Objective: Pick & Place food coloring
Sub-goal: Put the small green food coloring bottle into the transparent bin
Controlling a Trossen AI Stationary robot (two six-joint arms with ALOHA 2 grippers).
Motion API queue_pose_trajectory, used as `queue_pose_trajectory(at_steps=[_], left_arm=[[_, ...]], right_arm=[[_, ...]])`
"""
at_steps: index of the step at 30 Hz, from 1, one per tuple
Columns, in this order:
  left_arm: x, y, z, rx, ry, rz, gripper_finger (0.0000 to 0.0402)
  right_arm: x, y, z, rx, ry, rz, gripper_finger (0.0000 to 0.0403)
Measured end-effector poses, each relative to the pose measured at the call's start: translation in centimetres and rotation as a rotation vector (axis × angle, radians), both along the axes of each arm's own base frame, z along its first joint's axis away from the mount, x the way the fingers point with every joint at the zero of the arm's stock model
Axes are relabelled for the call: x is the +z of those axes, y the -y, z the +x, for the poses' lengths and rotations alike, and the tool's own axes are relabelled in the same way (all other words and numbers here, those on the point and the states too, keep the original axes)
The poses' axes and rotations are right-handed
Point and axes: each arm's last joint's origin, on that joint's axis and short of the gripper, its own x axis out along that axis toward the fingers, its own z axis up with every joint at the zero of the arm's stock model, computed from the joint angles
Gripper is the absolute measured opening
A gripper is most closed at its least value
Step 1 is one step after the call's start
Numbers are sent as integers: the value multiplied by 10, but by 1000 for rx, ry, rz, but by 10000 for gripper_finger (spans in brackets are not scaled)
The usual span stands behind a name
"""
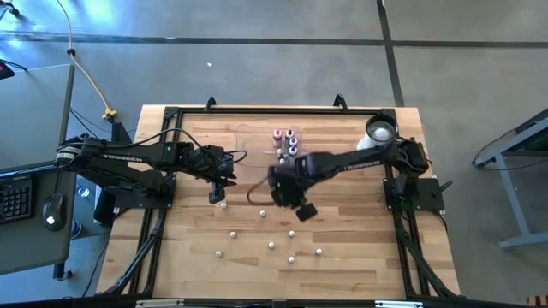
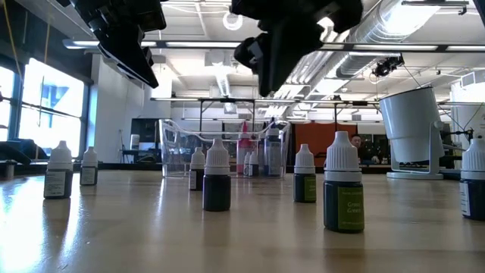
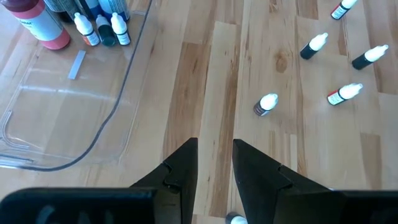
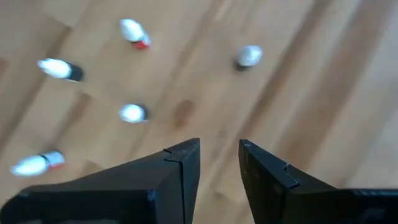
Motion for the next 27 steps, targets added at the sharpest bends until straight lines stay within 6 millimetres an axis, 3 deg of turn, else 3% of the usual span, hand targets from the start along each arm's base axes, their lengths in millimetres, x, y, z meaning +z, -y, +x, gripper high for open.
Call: queue_pose_trajectory(at_steps=[7, 13, 21, 27], left_arm=[[0, 0, 0, 0, 1, 0, 99], [0, 0, 0, 0, 3, 0, 99], [0, 0, 0, 15, 3, -21, 99], [0, 0, 0, 16, 2, -21, 99]], right_arm=[[-20, -49, 1, -9, -67, 34, 103], [-32, -75, 1, -45, -96, 59, 103], [-46, -94, -2, -68, -100, -83, 103], [-57, -98, -1, -115, -136, -61, 103]])
